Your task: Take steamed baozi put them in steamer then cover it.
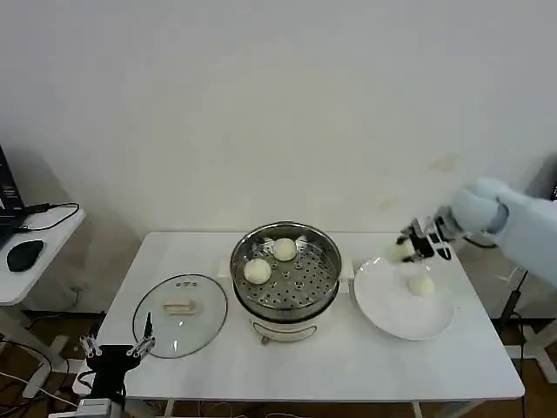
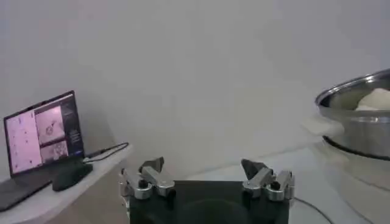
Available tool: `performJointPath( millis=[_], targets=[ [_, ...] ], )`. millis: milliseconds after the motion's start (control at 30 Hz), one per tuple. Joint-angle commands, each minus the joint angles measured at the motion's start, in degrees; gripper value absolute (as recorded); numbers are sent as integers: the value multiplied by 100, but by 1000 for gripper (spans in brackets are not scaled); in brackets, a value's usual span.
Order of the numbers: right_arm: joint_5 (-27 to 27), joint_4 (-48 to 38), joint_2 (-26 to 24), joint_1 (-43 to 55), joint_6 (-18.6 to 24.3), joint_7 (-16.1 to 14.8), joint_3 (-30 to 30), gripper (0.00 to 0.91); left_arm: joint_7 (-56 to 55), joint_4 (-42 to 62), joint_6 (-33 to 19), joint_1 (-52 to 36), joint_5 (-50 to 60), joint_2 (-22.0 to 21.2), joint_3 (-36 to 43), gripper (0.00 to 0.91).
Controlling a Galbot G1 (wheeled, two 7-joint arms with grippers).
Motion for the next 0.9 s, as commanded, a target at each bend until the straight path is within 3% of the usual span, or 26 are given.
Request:
performJointPath(
  millis=[33,233,400,600,900],
  targets=[
    [659,518,1330,1540,-173,59,-630,474,0,-31,14,-1,-120,-12,-1,907],
    [823,478,2203,1315,-121,201,-727,474,-1,-84,18,56,-108,-68,-95,907],
    [696,485,2696,1037,42,144,-938,474,-3,-180,36,123,-119,-89,-248,907],
    [510,383,2968,763,362,167,-1171,474,0,-227,39,157,-138,-139,-349,907],
    [243,456,2908,469,657,163,-1323,474,4,-185,25,174,-152,-176,-387,907]
  ],
)
